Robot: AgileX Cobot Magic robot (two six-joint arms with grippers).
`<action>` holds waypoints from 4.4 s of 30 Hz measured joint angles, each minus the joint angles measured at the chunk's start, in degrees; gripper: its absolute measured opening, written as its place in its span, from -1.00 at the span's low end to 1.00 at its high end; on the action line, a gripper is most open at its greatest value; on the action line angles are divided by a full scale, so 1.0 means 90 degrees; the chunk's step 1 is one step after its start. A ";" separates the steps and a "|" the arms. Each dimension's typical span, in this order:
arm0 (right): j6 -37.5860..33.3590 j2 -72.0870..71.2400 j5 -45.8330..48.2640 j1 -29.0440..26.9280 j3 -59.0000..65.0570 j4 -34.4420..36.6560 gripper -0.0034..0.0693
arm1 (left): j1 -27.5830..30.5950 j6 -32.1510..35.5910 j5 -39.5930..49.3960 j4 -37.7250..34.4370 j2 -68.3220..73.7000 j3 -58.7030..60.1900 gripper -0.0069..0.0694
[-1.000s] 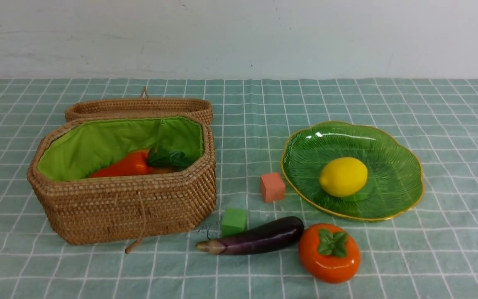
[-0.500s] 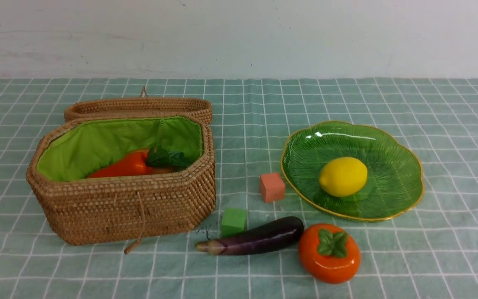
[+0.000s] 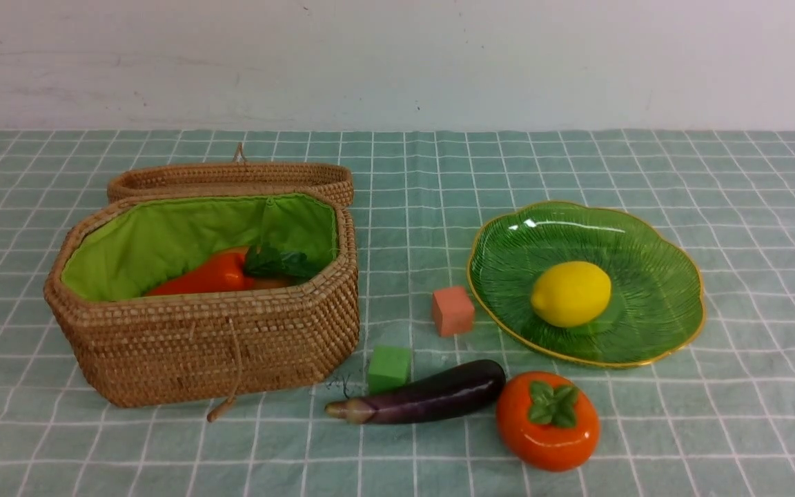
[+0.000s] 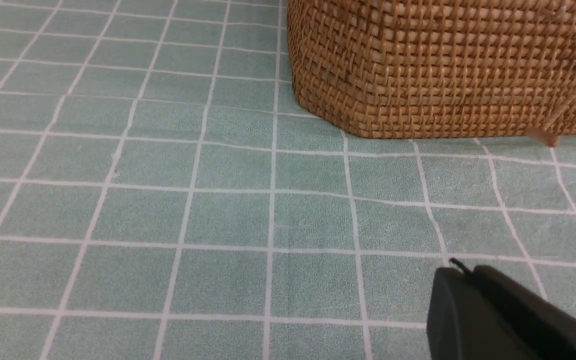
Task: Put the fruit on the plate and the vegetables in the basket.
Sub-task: Grab a peach with your right arm and put it on the plate on the right
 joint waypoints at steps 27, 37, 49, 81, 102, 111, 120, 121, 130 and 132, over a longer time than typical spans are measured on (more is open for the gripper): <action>0.1193 0.0000 -0.3879 0.0000 -0.0138 0.1057 -0.24 | 0.0000 0.0000 -0.0011 0.0000 0.0000 0.0000 -0.74; 0.1618 0.1448 -0.0472 0.0000 -0.3623 0.0377 -0.24 | 0.0000 0.0000 -0.0011 0.0000 0.0000 0.0000 -0.74; 0.1096 0.4158 0.2179 0.0148 -0.4632 0.0164 -0.25 | 0.0000 0.0000 -0.0017 0.0000 0.0000 0.0000 -0.74; 0.0806 0.9439 0.2476 0.4132 -0.5777 0.0782 0.91 | 0.0000 0.0000 -0.0017 0.0000 0.0000 0.0000 -0.69; 0.0686 1.0167 0.2490 0.4139 -0.5973 0.0956 0.81 | 0.0000 0.0000 -0.0017 0.0000 0.0000 0.0000 -0.61; 0.0586 1.0094 0.2559 0.4128 -0.5968 0.0990 0.81 | 0.0000 0.0000 -0.0017 0.0000 0.0000 0.0000 -0.59; 0.0542 0.9826 0.2757 0.4128 -0.5833 0.0926 0.78 | 0.0000 0.0000 -0.0017 0.0000 0.0000 0.0000 -0.58; 0.0542 0.9817 0.2771 0.4128 -0.5831 0.0904 0.78 | 0.0000 0.0000 -0.0017 0.0000 0.0000 0.0000 -0.58; 0.0659 0.9802 0.2792 0.4128 -0.5838 0.0653 0.78 | 0.0000 0.0000 -0.0017 0.0000 0.0000 0.0000 -0.55; 0.0659 0.9802 0.2827 0.4128 -0.5875 0.0647 0.78 | 0.0000 0.0000 -0.0017 0.0000 0.0000 0.0000 -0.55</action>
